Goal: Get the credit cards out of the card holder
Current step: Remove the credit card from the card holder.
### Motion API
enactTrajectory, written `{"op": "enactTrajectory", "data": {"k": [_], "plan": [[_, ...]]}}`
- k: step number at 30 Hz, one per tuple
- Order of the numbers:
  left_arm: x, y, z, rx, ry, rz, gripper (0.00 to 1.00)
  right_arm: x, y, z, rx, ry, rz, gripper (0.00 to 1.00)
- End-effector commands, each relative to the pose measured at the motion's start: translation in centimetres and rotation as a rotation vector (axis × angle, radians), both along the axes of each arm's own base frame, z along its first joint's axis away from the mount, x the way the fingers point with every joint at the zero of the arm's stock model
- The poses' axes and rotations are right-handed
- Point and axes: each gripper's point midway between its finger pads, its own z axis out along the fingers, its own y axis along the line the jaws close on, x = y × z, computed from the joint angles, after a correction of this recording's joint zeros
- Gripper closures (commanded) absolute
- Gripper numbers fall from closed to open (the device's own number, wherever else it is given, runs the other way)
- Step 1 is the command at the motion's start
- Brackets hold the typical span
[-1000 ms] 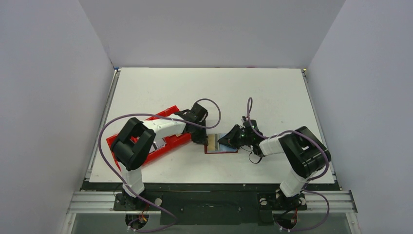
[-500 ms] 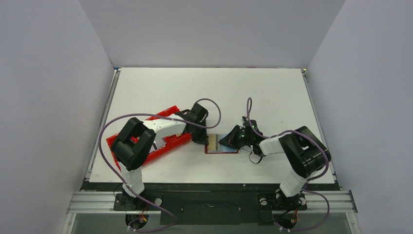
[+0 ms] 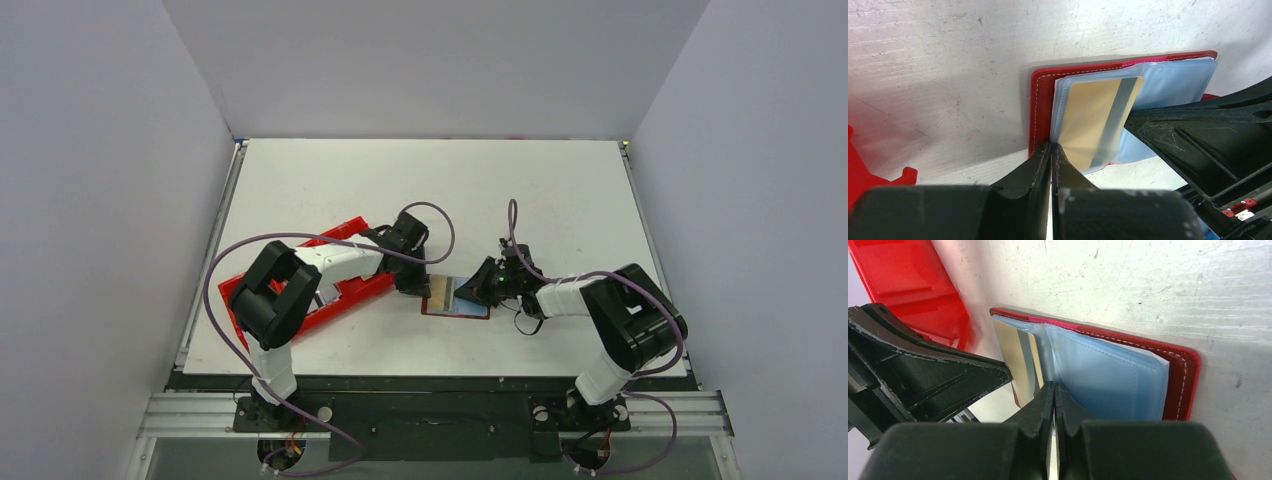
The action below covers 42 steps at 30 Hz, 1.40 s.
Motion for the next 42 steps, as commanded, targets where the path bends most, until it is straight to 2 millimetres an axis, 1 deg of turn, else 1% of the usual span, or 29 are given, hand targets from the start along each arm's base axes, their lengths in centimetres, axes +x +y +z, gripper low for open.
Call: {"op": "enactTrajectory", "data": {"k": [1,5,9,12,23,28,34,42], "plan": [[-1.6,3.0,-4.0,0.155,0.057,0.011,1.0,1.1,-1.0,0.4,-0.061,-0.046,-0.015,1.0],[-1.6,3.0,-4.1,0.154,0.056,0.01,1.0,1.0,-0.5,0.9,-0.042,-0.058,0.01,0.99],[-1.6,2.9,-4.3,0.153,0.058,0.009,1.0,0.9,0.1,1.1,-0.029,-0.063,0.029,0.93],[-1.6,2.9,-4.4,0.156,0.061,0.012,1.0,0.8,0.3,1.2,-0.016,-0.069,0.031,0.92],[-1.7,3.0,-4.6,0.16,0.065,0.012,1.0,-0.1,1.4,1.7,0.04,-0.063,0.037,0.91],[-1.7,2.9,-4.6,0.157,0.066,0.011,1.0,-0.6,1.5,1.3,0.033,-0.05,0.041,0.91],[-1.7,2.9,-4.5,0.155,0.065,0.01,1.0,-0.6,1.7,1.0,0.045,-0.042,0.034,0.91],[-1.8,2.8,-4.5,0.151,0.065,0.007,1.0,-0.8,3.0,1.6,0.114,-0.037,0.046,0.9]]}}
